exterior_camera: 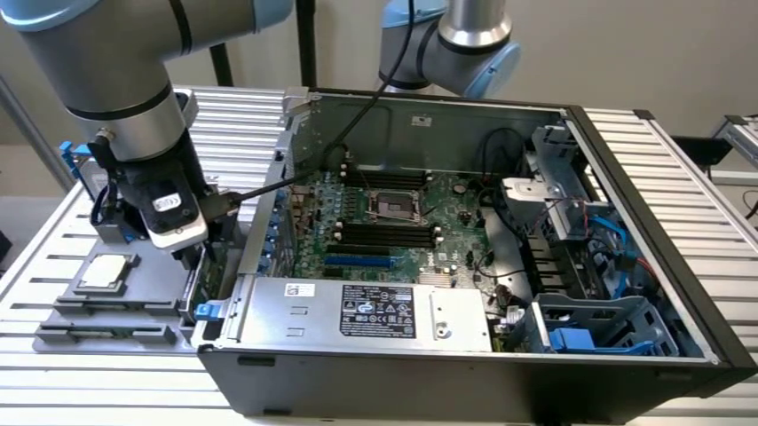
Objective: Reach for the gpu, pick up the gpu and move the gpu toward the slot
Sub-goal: 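Pick up the gpu and move the gpu toward the slot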
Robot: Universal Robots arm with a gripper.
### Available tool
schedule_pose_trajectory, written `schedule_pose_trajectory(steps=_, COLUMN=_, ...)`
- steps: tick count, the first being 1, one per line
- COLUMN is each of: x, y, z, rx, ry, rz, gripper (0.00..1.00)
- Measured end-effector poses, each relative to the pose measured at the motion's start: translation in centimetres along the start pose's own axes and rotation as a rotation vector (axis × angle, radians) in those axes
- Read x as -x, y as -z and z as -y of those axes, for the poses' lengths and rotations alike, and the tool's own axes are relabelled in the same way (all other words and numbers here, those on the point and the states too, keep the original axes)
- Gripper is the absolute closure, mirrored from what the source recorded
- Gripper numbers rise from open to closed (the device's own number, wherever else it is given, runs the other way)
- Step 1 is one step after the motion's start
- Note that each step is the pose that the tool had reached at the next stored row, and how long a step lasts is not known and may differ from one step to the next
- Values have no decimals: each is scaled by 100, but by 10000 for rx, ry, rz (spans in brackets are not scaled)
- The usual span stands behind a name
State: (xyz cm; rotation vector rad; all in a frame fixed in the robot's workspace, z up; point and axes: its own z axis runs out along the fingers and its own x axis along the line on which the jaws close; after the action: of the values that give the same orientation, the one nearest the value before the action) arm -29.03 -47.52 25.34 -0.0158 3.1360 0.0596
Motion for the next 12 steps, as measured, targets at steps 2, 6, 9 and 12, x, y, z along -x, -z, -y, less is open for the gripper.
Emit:
schedule_pose_trajectory(steps=2, x=0, y=-37, z=1, rx=1, ry=-19, rz=2, gripper=52)
schedule_pose_trajectory(steps=6, x=1, y=-98, z=4, rx=2, ry=-42, rz=18, gripper=52)
schedule_pose_trajectory(steps=9, x=0, y=-100, z=4, rx=0, ry=-44, rz=17, gripper=52)
schedule_pose_trajectory(steps=12, x=0, y=-102, z=4, rx=2, ry=-44, rz=20, gripper=54)
